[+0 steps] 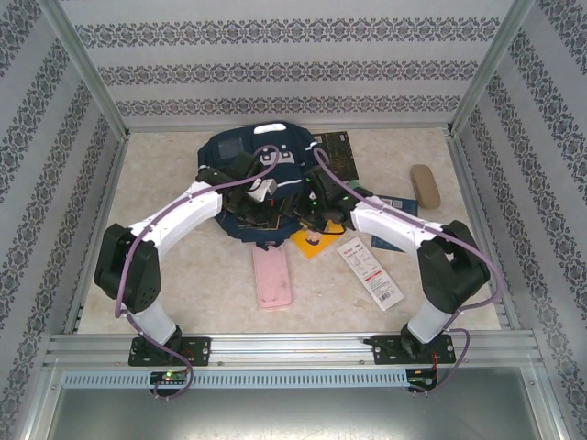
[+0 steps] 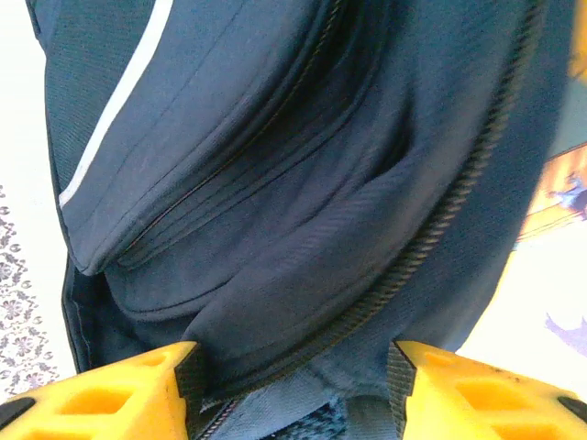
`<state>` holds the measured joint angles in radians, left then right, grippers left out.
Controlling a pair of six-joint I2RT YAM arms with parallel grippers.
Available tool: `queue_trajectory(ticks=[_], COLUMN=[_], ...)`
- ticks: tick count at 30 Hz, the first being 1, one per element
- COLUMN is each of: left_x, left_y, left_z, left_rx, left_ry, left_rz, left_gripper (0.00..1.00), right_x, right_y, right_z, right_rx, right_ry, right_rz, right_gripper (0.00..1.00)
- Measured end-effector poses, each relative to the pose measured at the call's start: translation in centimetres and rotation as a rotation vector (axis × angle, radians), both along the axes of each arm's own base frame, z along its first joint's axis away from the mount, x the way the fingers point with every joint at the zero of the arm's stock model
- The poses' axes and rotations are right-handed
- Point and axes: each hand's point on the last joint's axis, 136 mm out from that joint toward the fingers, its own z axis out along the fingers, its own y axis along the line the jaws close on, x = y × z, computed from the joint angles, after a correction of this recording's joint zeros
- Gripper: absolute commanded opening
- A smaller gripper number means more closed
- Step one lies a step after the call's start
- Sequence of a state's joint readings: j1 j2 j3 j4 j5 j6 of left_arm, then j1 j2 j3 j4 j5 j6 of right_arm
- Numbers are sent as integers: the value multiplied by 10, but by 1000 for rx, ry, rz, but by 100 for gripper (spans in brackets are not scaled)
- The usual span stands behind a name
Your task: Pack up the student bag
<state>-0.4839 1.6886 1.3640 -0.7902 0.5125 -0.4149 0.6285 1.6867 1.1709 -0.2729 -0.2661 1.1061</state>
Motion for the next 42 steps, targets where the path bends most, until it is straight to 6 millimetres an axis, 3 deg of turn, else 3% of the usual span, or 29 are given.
queue_trajectory(ticks=[8,15,23,34,42], left_x=[-1,-4,1,13,33], left_y=[6,12,23,84,98], left_z=[-6,-10,-4,-11,-24], left_rx=[45,82,170,362,399], left_ry=[1,3,-23,1,32], left_rz=[-32,-48,-72,-24,-8], left_gripper=[0,0,0,0,0], right_x=[5,9,11,24,26], right_y=[20,29,26,1,-3], right_z=[-11,-11,0,8,20], right_rx=[63,84,93,101,126], right_ry=[38,47,12,-34,-72], right_rz=[-44,-43,-44,-62,-11], right_gripper=[57,0,0,0,0])
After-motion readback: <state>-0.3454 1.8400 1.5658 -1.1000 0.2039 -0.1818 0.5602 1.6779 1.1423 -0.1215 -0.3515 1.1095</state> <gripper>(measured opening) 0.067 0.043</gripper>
